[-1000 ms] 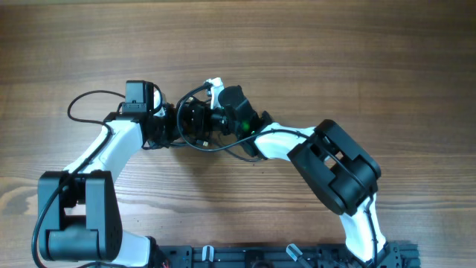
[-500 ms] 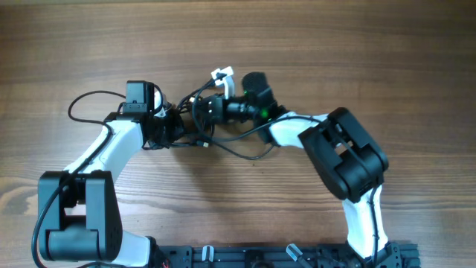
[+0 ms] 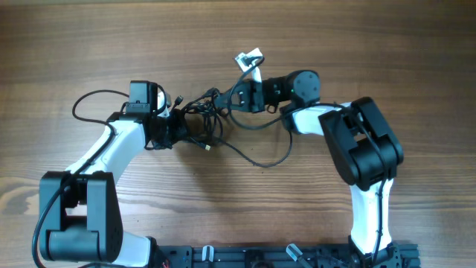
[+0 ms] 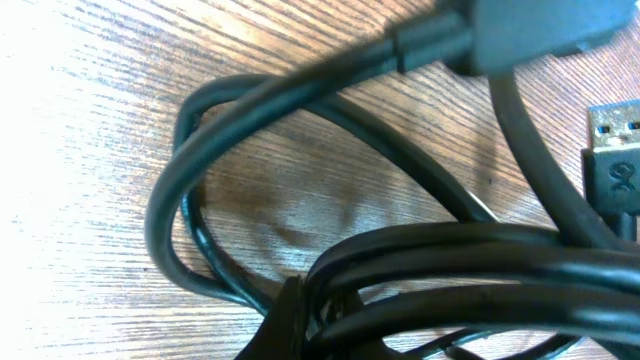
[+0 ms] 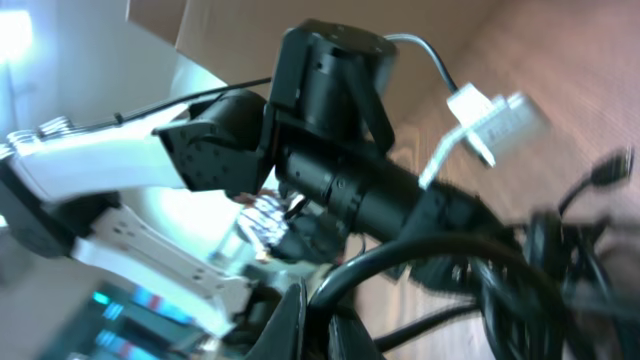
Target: Untangle cables
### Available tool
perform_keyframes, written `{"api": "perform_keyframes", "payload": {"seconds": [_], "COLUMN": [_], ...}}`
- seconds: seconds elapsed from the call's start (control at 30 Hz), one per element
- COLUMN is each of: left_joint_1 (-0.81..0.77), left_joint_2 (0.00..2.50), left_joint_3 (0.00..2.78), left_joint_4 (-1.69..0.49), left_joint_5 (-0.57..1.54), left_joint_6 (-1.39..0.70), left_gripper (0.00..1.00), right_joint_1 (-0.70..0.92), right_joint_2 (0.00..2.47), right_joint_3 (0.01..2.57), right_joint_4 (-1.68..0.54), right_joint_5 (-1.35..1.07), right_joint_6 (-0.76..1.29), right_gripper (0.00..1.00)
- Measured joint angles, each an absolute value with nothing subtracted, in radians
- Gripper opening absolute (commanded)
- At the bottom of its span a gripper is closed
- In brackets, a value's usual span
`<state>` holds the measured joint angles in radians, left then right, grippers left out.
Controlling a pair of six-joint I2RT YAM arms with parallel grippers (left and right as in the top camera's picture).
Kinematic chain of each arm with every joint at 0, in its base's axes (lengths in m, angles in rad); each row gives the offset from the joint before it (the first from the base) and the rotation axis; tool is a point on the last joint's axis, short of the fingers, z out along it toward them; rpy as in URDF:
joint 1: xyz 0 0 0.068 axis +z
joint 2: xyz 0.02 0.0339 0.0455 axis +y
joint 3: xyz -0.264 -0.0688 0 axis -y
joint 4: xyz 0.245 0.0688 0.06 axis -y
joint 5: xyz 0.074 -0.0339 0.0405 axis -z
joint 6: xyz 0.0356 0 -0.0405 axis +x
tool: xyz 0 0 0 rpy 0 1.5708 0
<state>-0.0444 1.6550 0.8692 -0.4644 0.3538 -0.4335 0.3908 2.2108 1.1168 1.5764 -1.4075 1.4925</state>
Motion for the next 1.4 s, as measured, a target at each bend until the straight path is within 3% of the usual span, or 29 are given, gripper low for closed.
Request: {"api": "perform_keyframes", "payload": {"seconds": [0.2, 0.33, 0.47, 0.6, 0.77, 1.07, 1.23, 1.4], "left_joint_1": [-0.058, -0.060, -0.060, -0.060, -0.059, -0.067, 0.088, 0.112], "left_joint_2": [1.652, 1.651, 1.651, 1.652, 1.652, 1.650, 1.657, 1.657], "left_joint_3": [0.868, 0.868, 0.868, 0.866, 0.863, 0.882, 0.842, 0.842], "left_joint_4": [-0.475, -0.475, -0.470, -0.470, -0.470, -0.487, -0.542, -0.538], "left_joint_5": [0.318, 0.313, 0.296, 0.259, 0.228, 0.219, 0.030, 0.004], "left_joint_6": [-0.484, -0.493, -0.504, -0.515, -0.516, -0.579, -0.619, -0.631], "left_gripper": [0.04, 0.04, 0.04, 0.04, 0.04, 0.04, 0.04, 0.04], "right_joint_1": [0.316, 0.274, 0.223, 0.207, 0.200, 0.078, -0.262, -0.374], "right_joint_2": [2.211, 2.211, 2.210, 2.209, 2.206, 2.101, 2.025, 2.020], "right_joint_3": [1.117, 1.117, 1.117, 1.117, 1.117, 1.114, 1.135, 1.136], "right_joint_4": [1.577, 1.488, 1.066, 0.726, 0.680, 0.599, 0.428, 0.242], "right_joint_5": [-1.525, -1.546, -1.475, -1.332, -1.303, -1.405, -1.341, -1.306], "right_joint_6": [1.671, 1.662, 1.491, 1.153, 0.970, 0.987, 0.939, 0.775], "right_gripper": [0.05, 0.04, 0.05, 0.05, 0.05, 0.05, 0.04, 0.05]}}
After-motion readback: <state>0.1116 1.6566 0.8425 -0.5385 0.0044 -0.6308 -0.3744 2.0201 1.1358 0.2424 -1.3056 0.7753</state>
